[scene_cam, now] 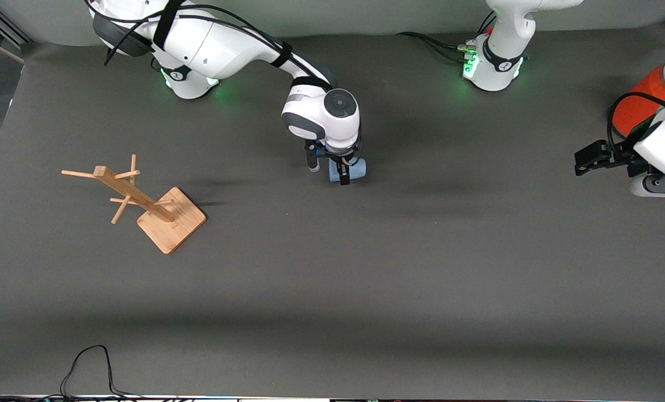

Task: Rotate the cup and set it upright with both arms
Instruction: 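Lower the blue cup onto the table on its side and release it, then withdraw the right gripper while the left gripper reaches the lying cup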

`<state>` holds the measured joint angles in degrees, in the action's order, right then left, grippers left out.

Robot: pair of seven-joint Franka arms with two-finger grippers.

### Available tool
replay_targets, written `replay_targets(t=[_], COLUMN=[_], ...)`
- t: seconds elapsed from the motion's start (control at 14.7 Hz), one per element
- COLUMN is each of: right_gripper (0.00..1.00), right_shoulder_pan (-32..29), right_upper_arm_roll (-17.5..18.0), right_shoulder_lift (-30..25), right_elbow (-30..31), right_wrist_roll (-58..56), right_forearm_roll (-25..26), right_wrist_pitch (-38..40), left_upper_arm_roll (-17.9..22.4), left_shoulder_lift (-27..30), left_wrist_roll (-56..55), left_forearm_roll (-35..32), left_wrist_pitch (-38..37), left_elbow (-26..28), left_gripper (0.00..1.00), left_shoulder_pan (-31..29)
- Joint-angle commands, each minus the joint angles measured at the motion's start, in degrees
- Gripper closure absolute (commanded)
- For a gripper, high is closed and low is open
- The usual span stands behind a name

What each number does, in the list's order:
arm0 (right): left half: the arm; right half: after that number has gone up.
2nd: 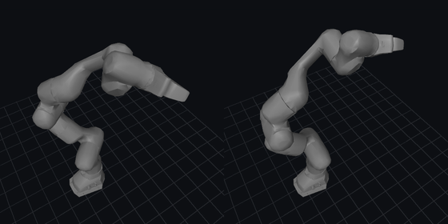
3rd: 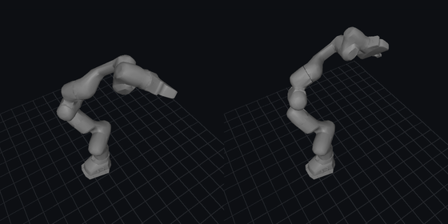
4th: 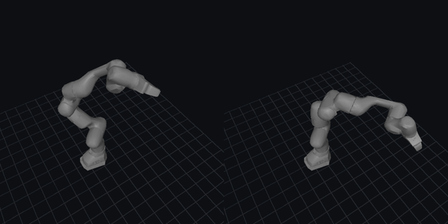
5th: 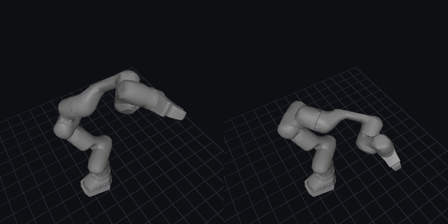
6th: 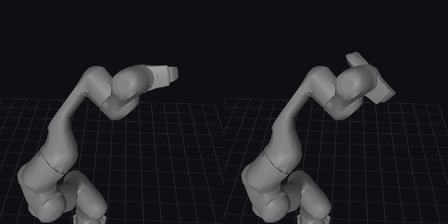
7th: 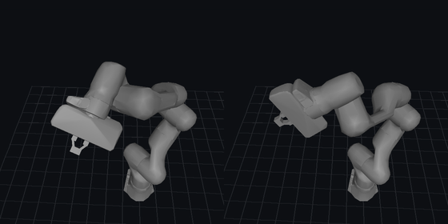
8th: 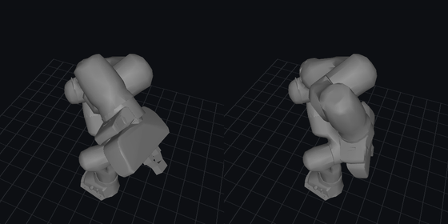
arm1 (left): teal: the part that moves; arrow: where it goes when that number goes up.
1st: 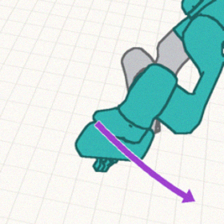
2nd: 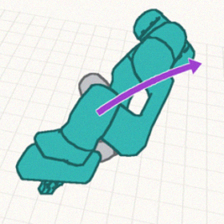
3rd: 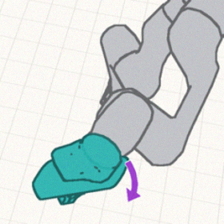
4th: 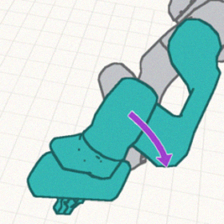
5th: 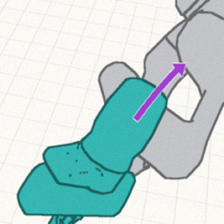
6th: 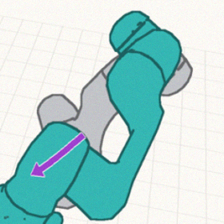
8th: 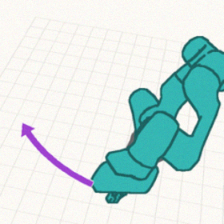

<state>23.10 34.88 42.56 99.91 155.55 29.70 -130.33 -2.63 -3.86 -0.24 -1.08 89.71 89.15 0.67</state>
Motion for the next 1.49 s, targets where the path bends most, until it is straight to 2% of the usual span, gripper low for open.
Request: replay_targets(t=[0.0, 0.14, 0.27, 0.41, 0.61, 0.88, 0.95, 1.02, 1.22, 1.29, 1.43], right_gripper=[0.00, 0.00, 0.00, 0.00, 0.00, 0.00, 0.00, 0.00, 0.00, 0.00, 0.00], right_shoulder_pan=[0.02, -0.07, -0.59, -3.48, -10.33, -15.70, -16.50, -16.51, -16.07, -15.98, -15.98], right_upper_arm_roll=[0.36, 0.71, 2.63, 7.02, 14.14, 13.72, 11.89, 8.48, -3.99, -7.25, -12.62], right_shoulder_lift=[-0.98, -3.79, -6.86, -8.98, -11.36, -17.06, -19.51, -22.15, -31.20, -33.23, -35.87], right_elbow=[-1.56, -2.52, -2.79, -2.88, -4.80, -8.15, -8.15, -8.15, -7.45, -7.36, -7.36], right_wrist_roll=[3.10, 1.88, -1.72, -3.39, -13.65, -34.90, -40.88, -47.55, -70.30, -76.99, -90.26], right_forearm_roll=[2.03, 1.86, 1.24, 1.24, 0.11, -8.41, -10.78, -14.11, -27.55, -30.29, -31.10], right_wrist_pitch=[2.08, 5.85, 9.99, 12.11, 16.58, 21.16, 21.95, 22.05, 22.31, 23.53, 27.39], left_upper_arm_roll=[-0.01, -0.01, -0.01, -0.01, -0.01, -0.01, -0.10, -0.10, -0.10, -0.10, -0.27], left_shoulder_lift=[-0.27, -0.27, -0.27, -0.27, -0.27, -0.27, -0.27, -0.18, -0.18, -0.18, 0.43], left_wrist_roll=[0.67, 0.67, 0.59, 0.67, 0.67, 0.67, 0.59, 0.41, -0.12, -0.12, -0.55], left_forearm_roll=[0.12, 0.12, 0.12, 0.12, 0.12, 0.12, 0.20, 0.21, 0.21, 0.21, 0.21], left_wrist_pitch=[-0.06, -0.06, -0.06, 0.03, 0.03, 0.03, 0.03, 0.03, -0.06, -0.41, -1.72], left_elbow=[-0.91, -0.91, -0.91, -0.91, -0.91, -0.91, -0.91, -0.91, -0.91, -0.91, -0.65], left_gripper=[0.00, 0.00, 0.00, 0.00, 0.00, 0.00, 0.00, 0.00, 0.00, 0.00, 0.00], left_shoulder_pan=[0.03, -0.06, -0.06, 0.03, 0.03, -0.06, 0.03, 0.29, 0.21, 0.21, 0.73])
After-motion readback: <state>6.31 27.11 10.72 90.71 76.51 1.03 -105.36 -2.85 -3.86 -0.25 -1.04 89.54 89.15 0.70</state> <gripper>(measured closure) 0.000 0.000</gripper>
